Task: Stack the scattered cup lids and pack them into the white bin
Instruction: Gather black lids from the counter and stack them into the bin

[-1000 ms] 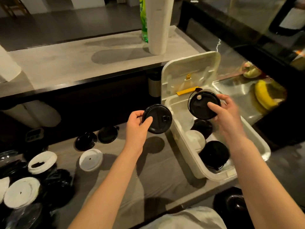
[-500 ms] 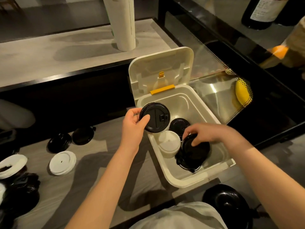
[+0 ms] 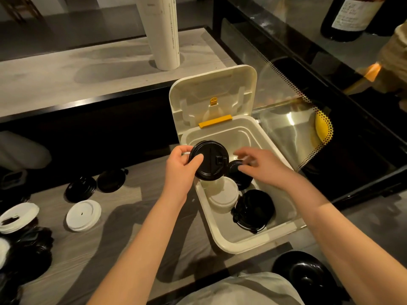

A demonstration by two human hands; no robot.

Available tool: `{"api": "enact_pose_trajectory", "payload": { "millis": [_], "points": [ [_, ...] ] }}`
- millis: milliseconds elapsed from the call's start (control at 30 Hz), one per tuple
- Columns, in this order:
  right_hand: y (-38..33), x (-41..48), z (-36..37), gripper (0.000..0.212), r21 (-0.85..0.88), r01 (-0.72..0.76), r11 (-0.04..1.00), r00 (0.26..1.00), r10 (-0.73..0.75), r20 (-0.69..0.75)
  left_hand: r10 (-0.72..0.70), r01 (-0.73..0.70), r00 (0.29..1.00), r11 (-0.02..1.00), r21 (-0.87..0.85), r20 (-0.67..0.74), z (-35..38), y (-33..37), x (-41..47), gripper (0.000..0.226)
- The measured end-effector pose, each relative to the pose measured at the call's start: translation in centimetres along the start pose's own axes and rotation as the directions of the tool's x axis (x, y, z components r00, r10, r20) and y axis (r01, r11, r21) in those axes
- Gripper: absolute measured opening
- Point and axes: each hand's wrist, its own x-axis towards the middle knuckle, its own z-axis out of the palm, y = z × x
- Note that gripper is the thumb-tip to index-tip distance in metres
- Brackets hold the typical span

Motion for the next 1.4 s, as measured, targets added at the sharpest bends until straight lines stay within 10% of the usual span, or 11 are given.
{"api": "enact_pose_trajectory", "payload": {
  "millis": [100,200,433,600,700,800,933,1400],
  "points": [
    [-2.6,-0.7,-1.0,0.077,0.18,0.151,0.972,0.985,-0.163,0.059,-0.03,0.029,1.0,1.0,-0.004,-0.01,0.5,0.5,0.2,0.023],
    [-3.7,-0.6,-0.8,0.099,-0.007,0.271,0.963,0.951,-0.267,0.158,-0.079,0.079,0.997,0.997,0.006,-0.011,0.9,0.8,0.4,0.031],
    [-4.3,-0.5,-0.8,0.091,-0.108,0.346,0.932,0.936,-0.335,0.105,-0.149,0.147,0.989,0.987,0.066,0.022,1.2,1.3,0.9,0.043],
    [-2.7,0.8,-2.3,0.086,-0.27,0.215,0.939,0.973,-0.228,-0.019,0.056,-0.075,0.997,0.905,0.419,0.056,0.8,1.1,1.5,0.028],
    [-1.5,1.8,-3.5,0.085,-0.488,0.056,0.871,0.998,-0.045,0.033,0.236,-0.286,0.955,0.584,0.76,0.178,-0.5,-0.4,2.1,0.038],
    [-1.3,3.0,-2.6,0.058,-0.667,0.07,0.742,0.992,0.018,0.124,0.091,-0.323,0.945,0.389,0.863,0.313,-1.3,-2.1,2.3,0.045],
    [-0.6,5.1,-0.2,0.049,-0.786,0.092,0.612,0.97,0.122,0.209,0.079,-0.344,0.937,0.368,0.864,0.34,-1.5,-2.7,2.3,0.044],
    [2.2,6.4,2.4,0.062,-0.698,0.057,0.714,0.941,0.195,0.277,0.073,-0.352,0.933,0.387,0.852,0.353,-1.6,-2.6,2.3,0.043]
  ]
}}
